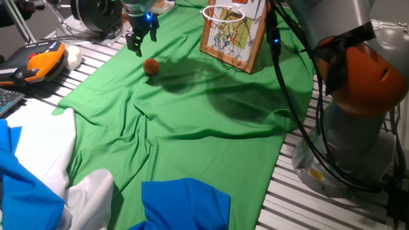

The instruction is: Grab a basketball, release it and shoot it into the basket

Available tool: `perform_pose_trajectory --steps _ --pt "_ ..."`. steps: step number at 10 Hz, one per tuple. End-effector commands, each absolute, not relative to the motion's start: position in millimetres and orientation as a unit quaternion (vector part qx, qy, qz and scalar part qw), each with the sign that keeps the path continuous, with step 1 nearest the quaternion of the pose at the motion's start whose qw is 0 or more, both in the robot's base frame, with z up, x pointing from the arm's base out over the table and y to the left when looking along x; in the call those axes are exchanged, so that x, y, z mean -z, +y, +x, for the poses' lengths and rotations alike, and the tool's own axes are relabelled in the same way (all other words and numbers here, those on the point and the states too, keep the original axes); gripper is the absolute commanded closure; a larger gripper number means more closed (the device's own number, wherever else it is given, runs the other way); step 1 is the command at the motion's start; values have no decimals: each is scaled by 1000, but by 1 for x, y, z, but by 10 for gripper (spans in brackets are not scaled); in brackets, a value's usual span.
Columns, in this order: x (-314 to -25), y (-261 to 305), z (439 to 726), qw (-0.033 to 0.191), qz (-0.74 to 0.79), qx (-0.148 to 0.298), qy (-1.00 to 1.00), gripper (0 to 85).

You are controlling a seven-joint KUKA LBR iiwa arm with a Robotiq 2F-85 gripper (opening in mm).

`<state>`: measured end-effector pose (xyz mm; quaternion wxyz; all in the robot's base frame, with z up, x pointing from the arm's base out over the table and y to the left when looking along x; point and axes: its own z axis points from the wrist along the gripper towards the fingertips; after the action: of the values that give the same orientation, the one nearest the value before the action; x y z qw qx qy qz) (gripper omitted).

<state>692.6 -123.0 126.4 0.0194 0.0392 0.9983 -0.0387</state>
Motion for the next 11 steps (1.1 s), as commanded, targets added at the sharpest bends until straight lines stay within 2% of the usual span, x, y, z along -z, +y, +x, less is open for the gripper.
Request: perform_pose_trajectory --steps 1,3,5,6,7,10,11 --pt "-126 -123 692 8 46 43 998 170" --pt "-126 -123 692 2 56 65 996 170" --pt "-126 -123 692 2 46 57 997 170" --pt "-107 -128 699 13 42 52 998 170" --pt "-95 -130 703 18 41 48 998 0" --pt "-80 -130 709 23 39 43 998 0" --pt "-77 -130 708 24 39 44 998 170"
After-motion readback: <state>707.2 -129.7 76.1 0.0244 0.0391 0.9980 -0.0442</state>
